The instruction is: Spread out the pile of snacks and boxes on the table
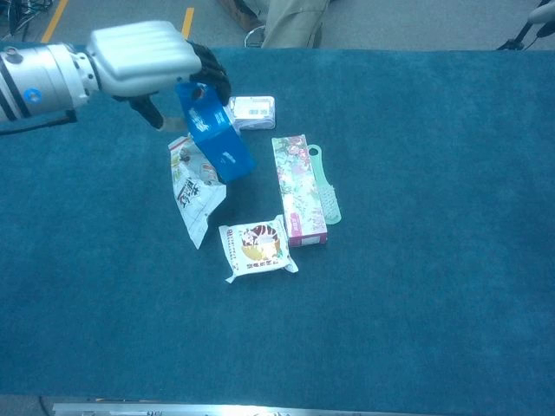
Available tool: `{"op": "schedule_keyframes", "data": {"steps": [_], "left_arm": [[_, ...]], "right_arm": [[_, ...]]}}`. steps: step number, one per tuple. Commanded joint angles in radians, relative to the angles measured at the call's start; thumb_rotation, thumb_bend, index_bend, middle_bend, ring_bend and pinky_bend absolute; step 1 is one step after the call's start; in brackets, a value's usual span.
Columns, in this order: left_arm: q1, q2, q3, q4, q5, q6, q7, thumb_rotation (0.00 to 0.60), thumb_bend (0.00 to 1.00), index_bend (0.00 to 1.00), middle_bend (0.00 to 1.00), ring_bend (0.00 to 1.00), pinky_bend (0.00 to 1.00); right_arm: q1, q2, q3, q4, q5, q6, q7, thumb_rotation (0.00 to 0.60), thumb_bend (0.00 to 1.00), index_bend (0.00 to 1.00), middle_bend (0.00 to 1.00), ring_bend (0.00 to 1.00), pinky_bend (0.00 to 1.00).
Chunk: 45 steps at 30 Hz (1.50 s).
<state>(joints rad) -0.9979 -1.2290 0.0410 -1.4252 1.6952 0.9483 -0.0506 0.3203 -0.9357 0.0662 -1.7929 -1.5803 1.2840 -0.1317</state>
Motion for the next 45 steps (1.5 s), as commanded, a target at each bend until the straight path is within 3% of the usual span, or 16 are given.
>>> {"op": "schedule_keyframes", "data": {"steps": [1,17,27,45], "left_arm": [[0.015,0.017,-0.005,-0.003,-0.013,0.008,0.009,0.6,0.36,0.41,0.35,0.36,0.44],[0.102,0.094,-0.009,0.032,-0.062,0.039,0.048,0.6,0.36,0.41,0.35,0.36,0.44],[0.171,0.133,0.048,0.024,-0.019,0.059,0.087,0.6,0.36,0.41,0.35,0.36,0.44],[0.226,0.123,0.144,0.014,0.145,0.084,0.132,0.6,0.36,0.41,0.35,0.36,0.44]], "right_arm": [[0.001,-0.001,0.0,-0.003,-0.001,-0.002,-0.003,0.6,0.0,0.15,0.24,0.18,0.36],[0.006,-0.004,-0.002,-0.028,-0.007,-0.012,-0.032,0.6,0.0,0.15,0.24,0.18,0.36],[0.016,-0.016,-0.005,-0.043,-0.01,-0.031,-0.056,0.6,0.0,0.15,0.24,0.18,0.36],[0.024,-0.023,-0.007,-0.078,-0.002,-0.048,-0.098,0.6,0.0,0.15,0.24,0.18,0.36]]}}
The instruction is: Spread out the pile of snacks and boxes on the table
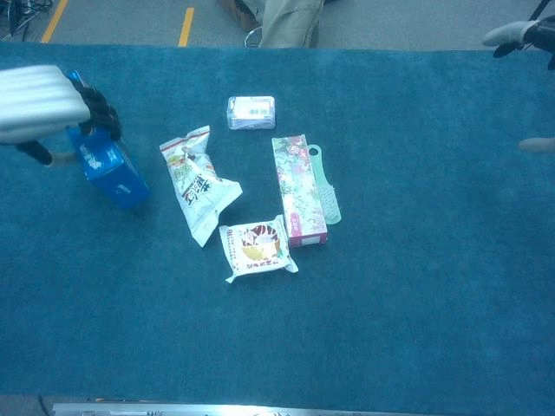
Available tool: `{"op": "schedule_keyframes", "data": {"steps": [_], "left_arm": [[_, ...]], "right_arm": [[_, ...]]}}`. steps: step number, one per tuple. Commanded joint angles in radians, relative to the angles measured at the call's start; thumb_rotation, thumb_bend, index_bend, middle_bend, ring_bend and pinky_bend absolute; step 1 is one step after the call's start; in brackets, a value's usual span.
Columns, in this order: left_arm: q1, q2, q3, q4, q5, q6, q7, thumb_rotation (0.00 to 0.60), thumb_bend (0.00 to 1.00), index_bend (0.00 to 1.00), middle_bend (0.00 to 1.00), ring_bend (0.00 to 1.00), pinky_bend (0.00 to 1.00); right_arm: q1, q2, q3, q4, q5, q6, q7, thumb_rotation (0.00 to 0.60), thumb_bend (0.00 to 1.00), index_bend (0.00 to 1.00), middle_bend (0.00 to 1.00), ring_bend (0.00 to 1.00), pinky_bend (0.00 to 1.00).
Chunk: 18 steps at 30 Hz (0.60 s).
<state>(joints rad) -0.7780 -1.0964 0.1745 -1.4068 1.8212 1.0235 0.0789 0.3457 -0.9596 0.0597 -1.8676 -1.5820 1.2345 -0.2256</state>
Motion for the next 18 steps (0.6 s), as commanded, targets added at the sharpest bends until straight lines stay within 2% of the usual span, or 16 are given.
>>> {"op": "schedule_keyframes", "data": {"steps": [1,10,14,16,18], "left_arm": [[0.007,-0.016,0.014,-0.004,0.028,0.012,0.001,0.6,0.36,0.41,0.35,0.36,0.44],[0.001,-0.047,0.008,0.002,0.039,-0.009,-0.006,0.6,0.36,0.41,0.35,0.36,0.44],[-0.006,-0.048,0.011,-0.005,0.029,-0.05,0.011,0.6,0.36,0.39,0.34,0.35,0.44],[-0.012,-0.032,0.009,-0.028,0.005,-0.091,0.03,0.6,0.36,0.32,0.29,0.32,0.44],[-0.014,-0.018,0.003,-0.055,-0.019,-0.117,0.05,0.6,0.36,0.16,0.19,0.24,0.42]], "right_arm": [[-0.002,0.002,-0.001,-0.005,0.001,0.002,-0.007,0.6,0.0,0.15,0.24,0.18,0.36],[-0.01,0.006,-0.006,-0.01,0.003,0.009,-0.011,0.6,0.0,0.15,0.24,0.18,0.36],[-0.014,0.008,-0.007,-0.004,0.002,0.014,-0.003,0.6,0.0,0.15,0.24,0.18,0.36],[-0.015,0.009,-0.007,0.001,0.001,0.016,0.0,0.6,0.0,0.15,0.24,0.18,0.36],[-0.016,0.009,-0.007,0.003,0.002,0.017,0.003,0.6,0.0,0.15,0.24,0.18,0.36]]}}
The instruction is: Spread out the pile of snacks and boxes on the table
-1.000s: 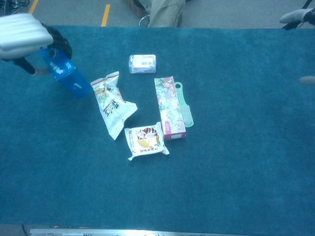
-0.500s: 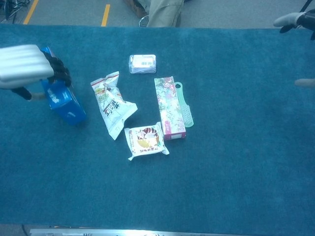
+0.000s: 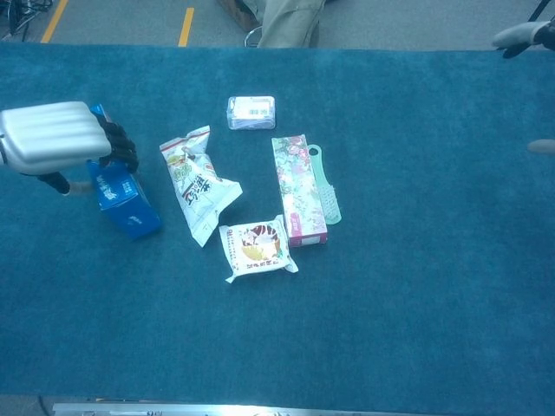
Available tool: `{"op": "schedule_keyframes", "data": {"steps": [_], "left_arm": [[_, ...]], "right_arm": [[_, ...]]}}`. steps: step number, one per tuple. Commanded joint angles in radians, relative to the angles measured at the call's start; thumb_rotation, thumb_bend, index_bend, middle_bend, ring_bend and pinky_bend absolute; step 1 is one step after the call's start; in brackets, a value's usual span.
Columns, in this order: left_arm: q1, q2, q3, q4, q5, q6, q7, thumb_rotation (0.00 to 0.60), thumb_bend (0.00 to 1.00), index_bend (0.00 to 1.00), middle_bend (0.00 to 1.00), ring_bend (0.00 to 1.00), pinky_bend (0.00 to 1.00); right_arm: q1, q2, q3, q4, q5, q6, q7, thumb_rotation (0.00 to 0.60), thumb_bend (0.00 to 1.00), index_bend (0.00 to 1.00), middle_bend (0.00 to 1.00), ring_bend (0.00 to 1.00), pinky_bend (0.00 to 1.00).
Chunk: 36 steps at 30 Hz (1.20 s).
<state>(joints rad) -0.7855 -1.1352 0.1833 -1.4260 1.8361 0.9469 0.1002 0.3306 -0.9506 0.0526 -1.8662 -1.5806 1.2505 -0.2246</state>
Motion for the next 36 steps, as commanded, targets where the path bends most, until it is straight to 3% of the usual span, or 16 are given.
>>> {"op": "schedule_keyframes", "data": {"steps": [1,5,11,18,26,36], "left_arm": [[-0.006,0.029,-0.011,-0.053,-0.048,-0.051,0.04,0.6,0.36,0.1,0.15,0.21,0.41],[-0.002,0.053,-0.029,-0.096,-0.08,-0.063,0.081,0.6,0.36,0.0,0.06,0.12,0.33],[0.018,0.091,-0.058,-0.15,-0.132,-0.047,0.106,0.6,0.36,0.0,0.03,0.09,0.28],[0.083,0.12,-0.113,-0.178,-0.207,0.063,0.1,0.6,0.36,0.0,0.04,0.09,0.28],[0.161,0.149,-0.155,-0.22,-0.271,0.172,0.102,0.6,0.36,0.0,0.05,0.09,0.28],[0.236,0.182,-0.158,-0.272,-0.253,0.262,0.117,0.6,0.36,0.0,0.07,0.09,0.28]], "right_arm": [[-0.001,0.0,0.001,0.004,0.0,0.002,0.005,0.6,0.0,0.15,0.24,0.18,0.36],[0.0,0.0,0.001,0.01,-0.002,0.002,0.011,0.6,0.0,0.15,0.24,0.18,0.36],[0.003,0.003,-0.001,0.012,-0.015,0.0,0.012,0.6,0.0,0.15,0.24,0.18,0.36],[0.041,0.007,-0.003,0.007,-0.04,-0.055,-0.008,0.6,0.0,0.15,0.24,0.18,0.36],[0.155,-0.014,0.008,-0.014,-0.07,-0.215,-0.043,0.6,0.0,0.15,0.24,0.18,0.36],[0.34,-0.086,0.042,-0.026,-0.024,-0.475,-0.084,0.6,0.0,0.12,0.24,0.17,0.29]]}}
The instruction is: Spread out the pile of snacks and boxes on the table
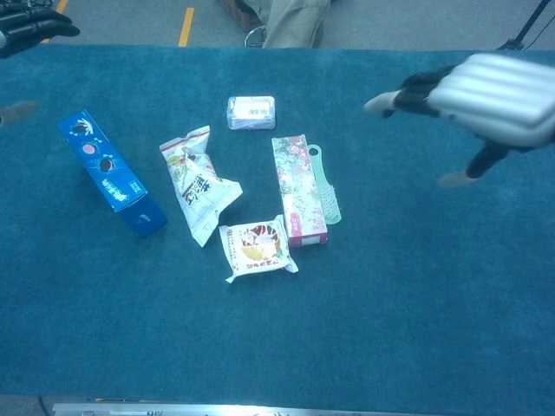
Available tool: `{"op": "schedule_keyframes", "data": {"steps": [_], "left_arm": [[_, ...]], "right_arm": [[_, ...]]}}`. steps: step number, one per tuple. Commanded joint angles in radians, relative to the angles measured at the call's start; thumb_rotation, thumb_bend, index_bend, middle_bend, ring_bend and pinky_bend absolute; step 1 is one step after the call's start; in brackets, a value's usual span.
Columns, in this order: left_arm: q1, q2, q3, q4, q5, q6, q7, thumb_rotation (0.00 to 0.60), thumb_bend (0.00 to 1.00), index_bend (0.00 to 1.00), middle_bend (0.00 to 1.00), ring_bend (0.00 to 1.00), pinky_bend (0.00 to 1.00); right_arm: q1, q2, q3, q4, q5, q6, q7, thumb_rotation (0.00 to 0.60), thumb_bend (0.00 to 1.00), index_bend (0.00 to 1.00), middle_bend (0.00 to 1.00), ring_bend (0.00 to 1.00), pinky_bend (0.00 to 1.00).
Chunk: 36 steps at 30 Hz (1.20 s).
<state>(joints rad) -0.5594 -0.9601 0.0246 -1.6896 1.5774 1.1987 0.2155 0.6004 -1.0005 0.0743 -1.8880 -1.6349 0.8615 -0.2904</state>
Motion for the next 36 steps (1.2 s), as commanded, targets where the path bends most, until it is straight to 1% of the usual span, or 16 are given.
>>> {"op": "schedule_keyframes", "data": {"steps": [1,8,14,25,28,36], "left_arm": [[0.018,0.012,0.002,-0.014,0.009,0.017,0.002,0.6,0.36,0.0,0.07,0.09,0.28],[0.062,0.041,0.011,-0.039,0.014,0.041,0.002,0.6,0.36,0.0,0.07,0.09,0.28],[0.096,0.058,0.015,-0.047,0.018,0.061,-0.009,0.6,0.36,0.0,0.07,0.09,0.28],[0.134,0.069,0.011,-0.051,0.038,0.086,-0.025,0.6,0.36,0.0,0.07,0.09,0.28],[0.145,0.069,0.011,-0.048,0.041,0.09,-0.03,0.6,0.36,0.0,0.07,0.09,0.28],[0.161,0.067,0.007,-0.037,0.041,0.089,-0.04,0.6,0.36,0.0,0.07,0.09,0.28]], "right_arm": [[0.092,-0.048,0.025,-0.002,0.044,-0.114,-0.025,0.6,0.0,0.12,0.24,0.17,0.29],[0.192,-0.146,0.054,0.044,0.156,-0.229,-0.092,0.6,0.0,0.12,0.24,0.17,0.28],[0.258,-0.241,0.059,0.101,0.265,-0.279,-0.168,0.6,0.0,0.12,0.24,0.17,0.28],[0.355,-0.38,0.039,0.188,0.452,-0.284,-0.291,0.6,0.0,0.12,0.24,0.17,0.28],[0.386,-0.414,0.025,0.215,0.502,-0.284,-0.32,0.6,0.0,0.12,0.24,0.17,0.28],[0.446,-0.495,0.005,0.296,0.598,-0.279,-0.335,0.6,0.0,0.12,0.24,0.17,0.28]]}}
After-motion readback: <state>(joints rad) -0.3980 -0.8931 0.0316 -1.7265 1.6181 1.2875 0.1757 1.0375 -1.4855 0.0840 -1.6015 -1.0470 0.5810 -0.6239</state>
